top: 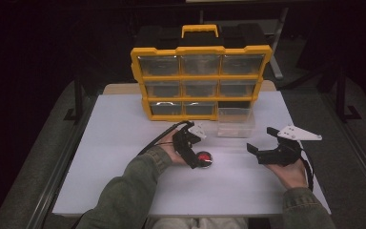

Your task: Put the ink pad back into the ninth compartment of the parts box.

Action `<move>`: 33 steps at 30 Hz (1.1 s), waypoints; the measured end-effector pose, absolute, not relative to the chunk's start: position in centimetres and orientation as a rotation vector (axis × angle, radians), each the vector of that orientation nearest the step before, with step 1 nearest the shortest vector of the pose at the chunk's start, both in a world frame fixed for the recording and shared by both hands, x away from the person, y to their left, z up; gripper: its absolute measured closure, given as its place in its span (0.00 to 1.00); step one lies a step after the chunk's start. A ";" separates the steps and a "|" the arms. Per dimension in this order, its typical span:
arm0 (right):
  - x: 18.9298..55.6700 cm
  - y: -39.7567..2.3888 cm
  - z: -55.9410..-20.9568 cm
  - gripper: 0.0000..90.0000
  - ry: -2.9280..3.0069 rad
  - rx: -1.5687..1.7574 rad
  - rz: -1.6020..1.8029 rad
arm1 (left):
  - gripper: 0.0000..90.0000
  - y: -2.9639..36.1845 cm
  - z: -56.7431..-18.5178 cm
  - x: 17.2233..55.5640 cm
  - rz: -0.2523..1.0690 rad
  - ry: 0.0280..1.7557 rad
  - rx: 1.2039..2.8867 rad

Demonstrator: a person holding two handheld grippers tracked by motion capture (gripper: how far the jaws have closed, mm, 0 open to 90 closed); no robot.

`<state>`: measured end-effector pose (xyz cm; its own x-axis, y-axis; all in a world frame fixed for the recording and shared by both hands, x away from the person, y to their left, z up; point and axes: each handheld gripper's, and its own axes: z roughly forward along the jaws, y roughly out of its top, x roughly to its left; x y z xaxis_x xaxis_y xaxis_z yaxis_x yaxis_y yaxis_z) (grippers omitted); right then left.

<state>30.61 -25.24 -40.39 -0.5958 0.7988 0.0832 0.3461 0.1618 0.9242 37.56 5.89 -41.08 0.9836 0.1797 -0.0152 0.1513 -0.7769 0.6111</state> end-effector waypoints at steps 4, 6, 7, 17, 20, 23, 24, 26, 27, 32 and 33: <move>30.6 -25.2 -40.4 0.00 2.020 1.083 1.424 | 0.00 5.6 -41.6 37.5 0.057 0.227 2.491; 30.6 -25.2 -40.4 0.00 2.019 1.083 1.424 | 0.00 5.4 -41.9 37.5 0.055 0.219 2.502; 30.6 -25.2 -40.4 0.00 2.019 1.084 1.424 | 0.00 5.2 -42.0 37.5 0.056 0.212 2.507; 30.6 -25.2 -40.4 0.00 2.024 1.075 1.413 | 0.03 4.5 -43.1 37.0 0.076 0.174 2.550; 30.6 -25.1 -40.5 0.00 2.029 1.071 1.409 | 0.05 4.4 -43.2 37.1 0.072 0.169 2.557; 30.6 -25.1 -40.5 0.00 2.030 1.071 1.409 | 0.06 4.3 -43.4 37.1 0.064 0.176 2.558; 30.6 -25.1 -40.5 0.00 2.029 1.070 1.410 | 0.07 4.3 -43.5 37.1 0.064 0.178 2.557; 30.6 -25.1 -40.5 0.00 2.028 1.071 1.409 | 0.11 4.3 -43.5 37.1 0.064 0.177 2.555; 30.6 -25.1 -40.5 0.00 2.028 1.070 1.408 | 0.13 4.3 -43.5 37.2 0.064 0.180 2.553; 30.6 -25.1 -40.5 0.00 2.028 1.070 1.405 | 0.16 4.3 -43.6 37.2 0.059 0.181 2.553; 30.6 -25.1 -40.5 0.00 2.029 1.069 1.405 | 0.17 4.3 -43.6 37.2 0.059 0.183 2.552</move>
<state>30.62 -25.13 -40.47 -0.5995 0.7977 0.0652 0.3415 0.1813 0.9222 37.23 4.33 -43.61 0.9896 0.1437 0.0030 0.1182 -0.8257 0.5515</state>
